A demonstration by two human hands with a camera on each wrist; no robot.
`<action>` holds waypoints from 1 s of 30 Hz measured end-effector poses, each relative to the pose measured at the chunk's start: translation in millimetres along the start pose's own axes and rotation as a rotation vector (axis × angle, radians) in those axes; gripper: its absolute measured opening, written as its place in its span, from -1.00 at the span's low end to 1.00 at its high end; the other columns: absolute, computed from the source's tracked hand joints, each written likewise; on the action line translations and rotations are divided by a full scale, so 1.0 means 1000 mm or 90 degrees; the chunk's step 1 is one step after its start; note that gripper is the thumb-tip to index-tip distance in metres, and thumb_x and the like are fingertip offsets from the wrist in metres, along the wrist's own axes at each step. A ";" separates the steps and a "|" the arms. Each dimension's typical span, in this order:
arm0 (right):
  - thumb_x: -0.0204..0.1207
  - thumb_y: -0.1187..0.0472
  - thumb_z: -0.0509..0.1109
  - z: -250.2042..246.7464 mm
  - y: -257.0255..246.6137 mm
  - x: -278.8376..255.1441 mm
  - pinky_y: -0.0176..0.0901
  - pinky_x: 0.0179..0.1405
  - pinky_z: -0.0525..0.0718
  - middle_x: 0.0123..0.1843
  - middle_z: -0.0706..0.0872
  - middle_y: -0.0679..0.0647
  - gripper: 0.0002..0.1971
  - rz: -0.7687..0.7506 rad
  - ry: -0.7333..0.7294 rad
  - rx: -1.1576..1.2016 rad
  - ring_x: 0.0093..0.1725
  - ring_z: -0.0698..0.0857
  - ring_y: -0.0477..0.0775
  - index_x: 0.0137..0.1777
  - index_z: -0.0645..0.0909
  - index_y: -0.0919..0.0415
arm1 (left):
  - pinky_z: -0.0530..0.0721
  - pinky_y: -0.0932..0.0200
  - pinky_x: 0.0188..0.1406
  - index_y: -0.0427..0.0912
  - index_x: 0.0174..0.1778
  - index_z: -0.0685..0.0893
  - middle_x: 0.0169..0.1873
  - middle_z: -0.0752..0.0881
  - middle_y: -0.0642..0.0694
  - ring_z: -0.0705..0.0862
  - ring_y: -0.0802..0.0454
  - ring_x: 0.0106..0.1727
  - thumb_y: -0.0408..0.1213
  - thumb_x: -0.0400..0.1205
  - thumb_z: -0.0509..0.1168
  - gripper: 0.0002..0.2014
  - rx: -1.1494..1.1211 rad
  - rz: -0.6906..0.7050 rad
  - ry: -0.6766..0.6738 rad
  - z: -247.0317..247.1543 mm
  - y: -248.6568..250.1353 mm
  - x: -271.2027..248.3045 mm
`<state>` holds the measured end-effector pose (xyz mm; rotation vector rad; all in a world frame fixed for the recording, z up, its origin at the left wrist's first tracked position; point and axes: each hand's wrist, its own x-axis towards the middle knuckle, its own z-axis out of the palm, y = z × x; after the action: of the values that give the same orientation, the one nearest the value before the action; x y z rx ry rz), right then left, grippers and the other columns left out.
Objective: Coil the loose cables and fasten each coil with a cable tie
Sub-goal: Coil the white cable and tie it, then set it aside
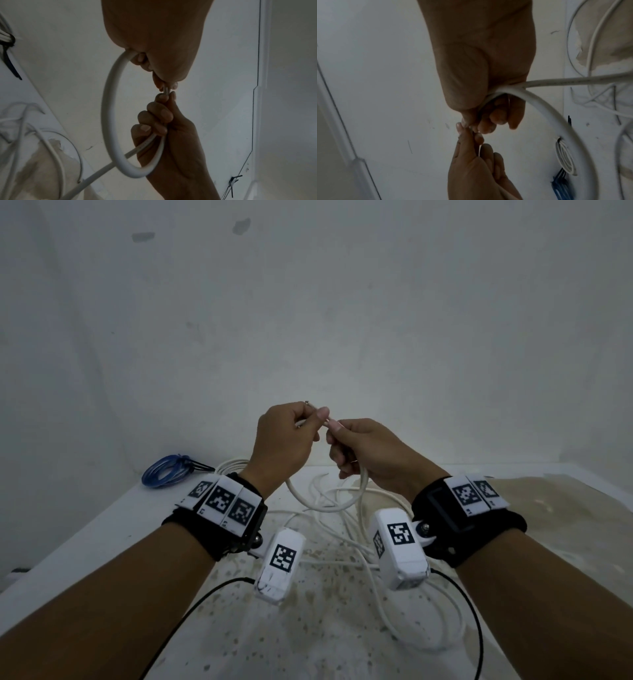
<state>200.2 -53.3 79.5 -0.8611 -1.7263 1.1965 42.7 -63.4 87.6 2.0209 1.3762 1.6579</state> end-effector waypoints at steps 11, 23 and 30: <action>0.74 -0.02 0.20 -0.002 0.001 -0.003 -0.11 -0.45 0.62 -0.48 0.56 0.04 -0.56 0.029 0.141 -0.071 -0.50 0.50 0.03 -0.22 0.70 0.23 | 0.50 0.38 -0.33 -0.10 -0.20 0.81 -0.43 0.74 0.07 0.65 0.21 -0.37 -0.08 0.66 0.37 -0.78 0.010 -0.014 -0.038 0.004 -0.004 0.001; 0.75 0.04 0.21 0.009 0.012 0.001 -0.35 -0.41 0.33 -0.35 0.61 -0.12 -0.73 -0.138 0.444 -0.403 -0.36 0.53 -0.10 -0.11 0.62 0.13 | 0.54 0.45 -0.44 -0.15 0.22 0.72 -0.08 0.83 0.10 0.66 0.31 -0.42 -0.36 0.78 0.15 -0.75 -0.253 -0.308 0.058 0.017 -0.007 -0.012; 0.73 0.03 0.23 0.029 0.025 0.007 0.13 -0.14 0.73 -0.30 0.75 0.00 -0.73 -0.120 0.388 -0.278 -0.28 0.74 0.15 -0.18 0.59 0.07 | 0.46 -0.21 0.45 -0.10 -0.15 0.84 -0.24 0.82 0.07 0.74 -0.02 -0.19 -0.22 0.65 0.40 -0.87 -0.293 -0.269 0.014 0.011 0.020 -0.018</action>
<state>172.5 -50.0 52.4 -1.1438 -1.5201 0.3640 63.1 -83.5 84.5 1.3561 1.1828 1.6141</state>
